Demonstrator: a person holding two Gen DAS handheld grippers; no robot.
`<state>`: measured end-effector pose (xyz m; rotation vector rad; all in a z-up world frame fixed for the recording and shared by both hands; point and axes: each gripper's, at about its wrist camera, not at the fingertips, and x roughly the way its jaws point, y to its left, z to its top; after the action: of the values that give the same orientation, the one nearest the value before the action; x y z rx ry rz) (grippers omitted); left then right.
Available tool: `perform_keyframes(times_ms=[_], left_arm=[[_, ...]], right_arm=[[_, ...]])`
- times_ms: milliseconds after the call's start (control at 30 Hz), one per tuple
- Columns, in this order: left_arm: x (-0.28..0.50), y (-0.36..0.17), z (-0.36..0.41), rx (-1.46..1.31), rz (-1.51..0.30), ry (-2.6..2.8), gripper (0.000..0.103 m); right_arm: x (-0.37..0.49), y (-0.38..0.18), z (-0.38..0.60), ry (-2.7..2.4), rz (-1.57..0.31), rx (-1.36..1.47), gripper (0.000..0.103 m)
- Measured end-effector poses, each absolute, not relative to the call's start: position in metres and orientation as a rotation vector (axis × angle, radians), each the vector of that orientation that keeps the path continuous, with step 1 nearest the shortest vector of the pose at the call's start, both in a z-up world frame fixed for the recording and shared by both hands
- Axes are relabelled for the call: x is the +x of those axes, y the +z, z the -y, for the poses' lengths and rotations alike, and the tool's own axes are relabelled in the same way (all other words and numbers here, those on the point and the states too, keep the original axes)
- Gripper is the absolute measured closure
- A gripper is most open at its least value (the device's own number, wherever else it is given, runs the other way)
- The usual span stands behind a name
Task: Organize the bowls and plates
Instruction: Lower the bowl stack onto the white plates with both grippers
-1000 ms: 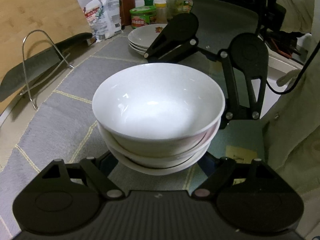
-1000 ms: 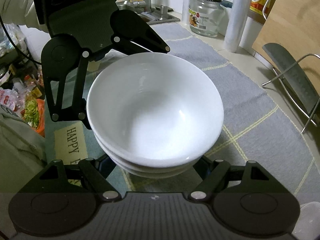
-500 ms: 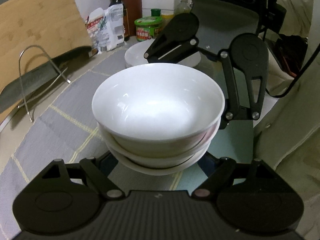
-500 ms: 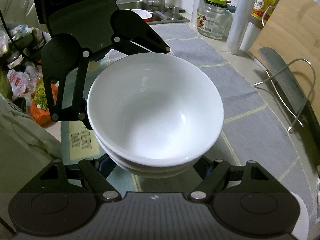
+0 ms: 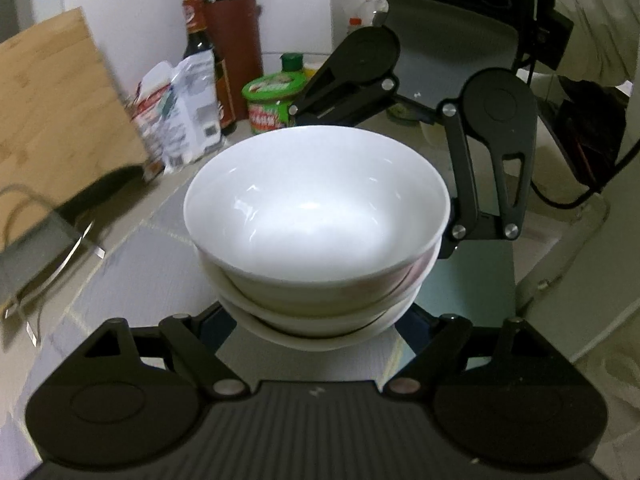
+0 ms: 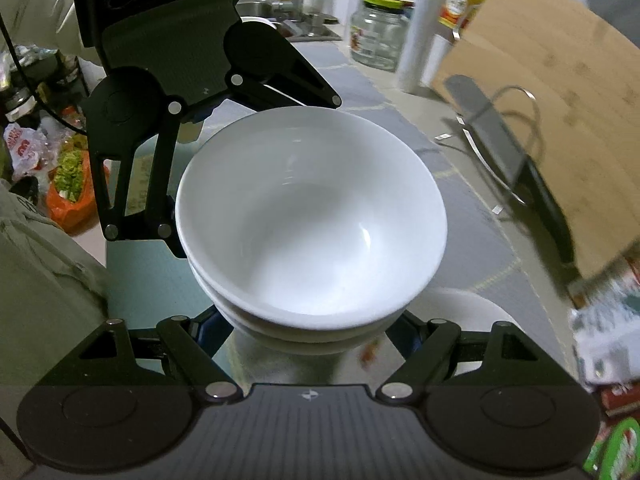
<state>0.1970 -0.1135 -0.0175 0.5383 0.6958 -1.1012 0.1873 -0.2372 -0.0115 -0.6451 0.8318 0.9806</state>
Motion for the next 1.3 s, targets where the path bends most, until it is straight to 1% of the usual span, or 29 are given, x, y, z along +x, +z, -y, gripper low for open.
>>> perform_keyframes(times_ms=[233,567,900,1300], left_arm=[[0.219,-0.019,0.157,0.593,-0.634,-1.137,0.018],[0.249,-0.036,0.198,0.616,-0.635,-1.193,0.018],[0.265,-0.050,0.215,0.612,-0.660,-1.210,0.018],[0.272,-0.053,0.219,0.611,-0.678,-1.205,0.018]], right_arm=[[0.201,-0.009,0.279,0.902,-0.829,-0.627,0.018],[0.215,-0.020,0.318,0.833,-0.862,-0.627,0.018],[0.223,-0.034,0.336,0.817,-0.889,-0.623,0.018],[0.229,-0.040,0.338,0.816,-0.896,-0.622,0.018]])
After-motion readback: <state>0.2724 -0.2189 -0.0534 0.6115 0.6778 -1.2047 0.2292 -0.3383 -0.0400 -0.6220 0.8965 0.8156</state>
